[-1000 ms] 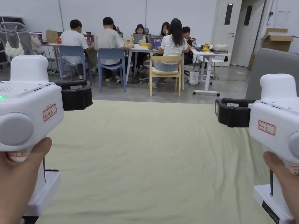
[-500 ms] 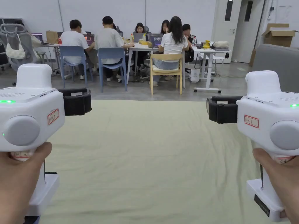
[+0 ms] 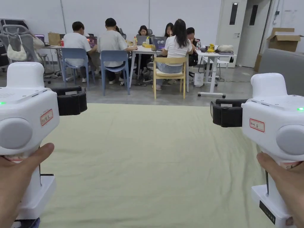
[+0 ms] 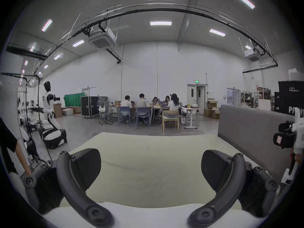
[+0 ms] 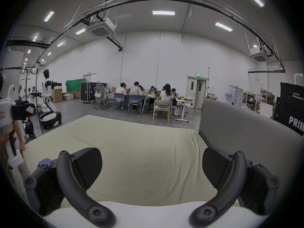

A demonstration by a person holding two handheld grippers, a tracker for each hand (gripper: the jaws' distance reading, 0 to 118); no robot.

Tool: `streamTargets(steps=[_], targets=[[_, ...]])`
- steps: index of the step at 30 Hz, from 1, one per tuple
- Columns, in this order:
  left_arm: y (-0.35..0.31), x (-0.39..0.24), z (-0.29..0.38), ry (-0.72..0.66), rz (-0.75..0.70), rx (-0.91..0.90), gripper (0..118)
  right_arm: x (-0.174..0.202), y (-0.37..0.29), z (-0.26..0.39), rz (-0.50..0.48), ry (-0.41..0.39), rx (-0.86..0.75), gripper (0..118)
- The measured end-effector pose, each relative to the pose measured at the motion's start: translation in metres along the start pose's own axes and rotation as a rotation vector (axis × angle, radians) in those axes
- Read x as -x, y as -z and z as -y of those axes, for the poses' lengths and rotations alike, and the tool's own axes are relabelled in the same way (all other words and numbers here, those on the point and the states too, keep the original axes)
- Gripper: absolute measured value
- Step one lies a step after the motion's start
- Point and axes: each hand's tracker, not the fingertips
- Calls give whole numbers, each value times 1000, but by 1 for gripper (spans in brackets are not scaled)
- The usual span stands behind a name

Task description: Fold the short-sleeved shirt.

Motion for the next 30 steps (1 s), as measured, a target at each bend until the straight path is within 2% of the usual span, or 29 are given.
streamTargets(steps=[9,13,15,17,21,26,30], targets=[[10,2,1,-43,57,48,118,-4,-4,-5,52,38,-31,118],[3,0,4,-49,-55,-31,118,-5,-6,-4,60,36,-41,118],[4,2,2,-61,-43,-14,118,-5,-7,-4,56,30,-37,118],[8,3,0,-83,-11,16,118,-3,-7,-2,47,36,-36,118],[9,2,1,-87,5,21,118,3,-8,5,87,-2,-62,118],[15,7,5,-199,161,61,118,0,-4,4,56,17,-58,118],[12,1,3,-146,56,36,118,-4,0,4,28,52,-35,118]])
